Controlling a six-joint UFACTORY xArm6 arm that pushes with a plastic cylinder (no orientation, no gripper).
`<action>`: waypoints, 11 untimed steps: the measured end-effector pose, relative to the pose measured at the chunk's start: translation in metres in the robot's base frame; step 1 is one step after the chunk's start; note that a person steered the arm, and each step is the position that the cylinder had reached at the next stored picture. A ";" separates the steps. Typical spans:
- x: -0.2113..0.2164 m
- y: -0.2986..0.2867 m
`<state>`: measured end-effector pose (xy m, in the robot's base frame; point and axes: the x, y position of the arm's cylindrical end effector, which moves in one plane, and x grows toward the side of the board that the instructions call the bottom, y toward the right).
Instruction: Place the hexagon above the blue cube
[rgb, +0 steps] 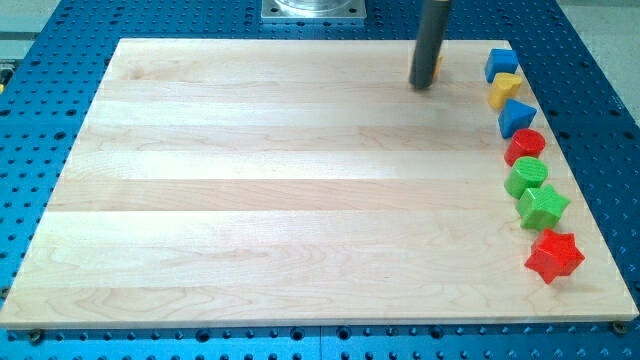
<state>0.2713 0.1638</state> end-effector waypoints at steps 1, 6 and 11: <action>-0.025 -0.001; -0.042 0.004; -0.080 0.029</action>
